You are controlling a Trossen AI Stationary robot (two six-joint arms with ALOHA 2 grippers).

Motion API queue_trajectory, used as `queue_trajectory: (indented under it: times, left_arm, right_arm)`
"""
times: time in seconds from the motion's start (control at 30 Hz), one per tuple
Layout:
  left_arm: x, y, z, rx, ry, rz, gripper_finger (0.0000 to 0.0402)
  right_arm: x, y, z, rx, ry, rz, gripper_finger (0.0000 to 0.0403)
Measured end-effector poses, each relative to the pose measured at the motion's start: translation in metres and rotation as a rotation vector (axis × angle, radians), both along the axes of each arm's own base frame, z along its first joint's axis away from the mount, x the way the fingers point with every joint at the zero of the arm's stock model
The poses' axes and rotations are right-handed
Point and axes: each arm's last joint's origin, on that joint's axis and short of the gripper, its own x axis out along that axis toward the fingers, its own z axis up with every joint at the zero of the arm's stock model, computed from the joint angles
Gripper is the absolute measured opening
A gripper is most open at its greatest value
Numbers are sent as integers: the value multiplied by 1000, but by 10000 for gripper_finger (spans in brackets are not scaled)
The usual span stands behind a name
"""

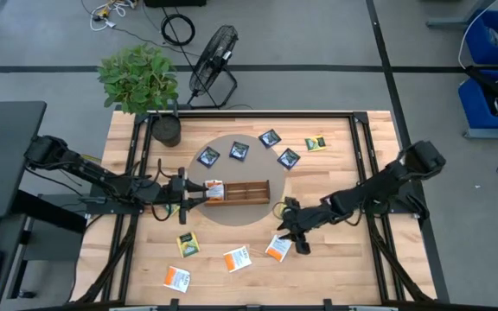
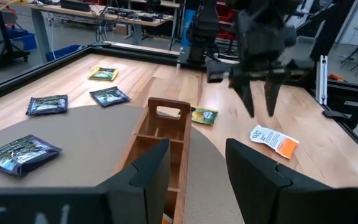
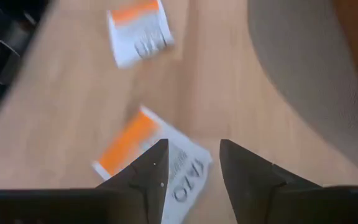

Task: Pick & Place Tea
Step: Put the bottom right orange tea bag into the left compartment of the wooden organizer

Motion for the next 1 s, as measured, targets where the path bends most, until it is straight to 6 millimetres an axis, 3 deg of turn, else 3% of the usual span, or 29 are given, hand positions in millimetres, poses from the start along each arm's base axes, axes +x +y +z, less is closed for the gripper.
queue_trajectory:
  times: [0.17,0.7,1.0]
  left_arm:
    - [0,0,0,-2,3,-1,160]
    - [0,0,-2,-2,15,0,160]
    - [0,1,-2,-4,18,8,160]
  right_arm:
    - [8,3,-16,-69,116,-11,153]
    - [9,12,-27,-192,127,-12,151]
    - [12,11,-22,-341,109,-6,94]
